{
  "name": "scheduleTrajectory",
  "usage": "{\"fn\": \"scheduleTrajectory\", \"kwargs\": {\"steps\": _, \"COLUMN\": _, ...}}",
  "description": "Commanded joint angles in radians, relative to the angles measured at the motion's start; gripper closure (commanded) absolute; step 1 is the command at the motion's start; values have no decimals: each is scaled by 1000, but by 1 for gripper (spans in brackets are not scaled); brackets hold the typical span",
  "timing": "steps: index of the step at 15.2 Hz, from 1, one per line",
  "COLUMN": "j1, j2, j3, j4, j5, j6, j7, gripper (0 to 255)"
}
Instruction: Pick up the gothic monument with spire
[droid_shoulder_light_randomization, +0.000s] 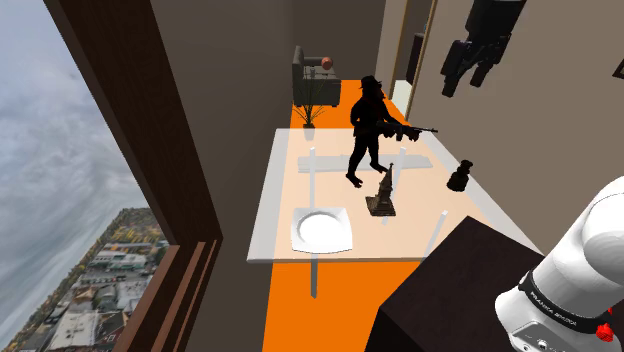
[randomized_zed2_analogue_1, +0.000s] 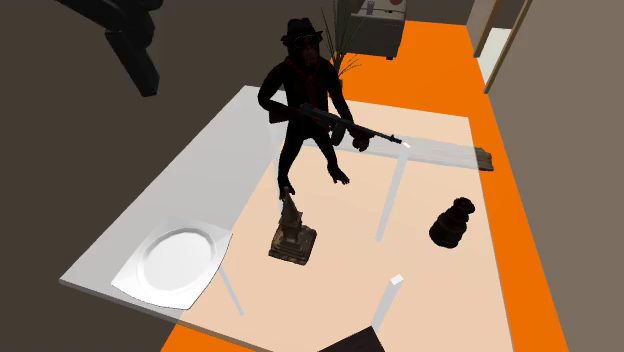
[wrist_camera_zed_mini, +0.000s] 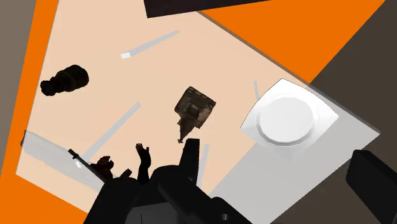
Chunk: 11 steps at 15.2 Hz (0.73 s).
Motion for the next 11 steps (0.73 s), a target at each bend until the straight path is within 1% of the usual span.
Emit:
{"fn": "scheduleTrajectory", "kwargs": {"steps": 1, "j1": 0, "j2": 0, "j3": 0, "j4": 0, "j5": 0, "j6": 0, "j7": 0, "gripper": 0}}
{"fn": "scheduleTrajectory", "kwargs": {"steps": 6, "j1": -22, "j2": 116, "j3": -45, "j4": -45, "j5": -8, "j6": 135, "j7": -13, "gripper": 0}}
{"fn": "scheduleTrajectory", "kwargs": {"steps": 11, "j1": -42, "j2": 257, "j3": -89, "j4": -62, "j5": -10, "j6": 265, "j7": -29, "gripper": 0}}
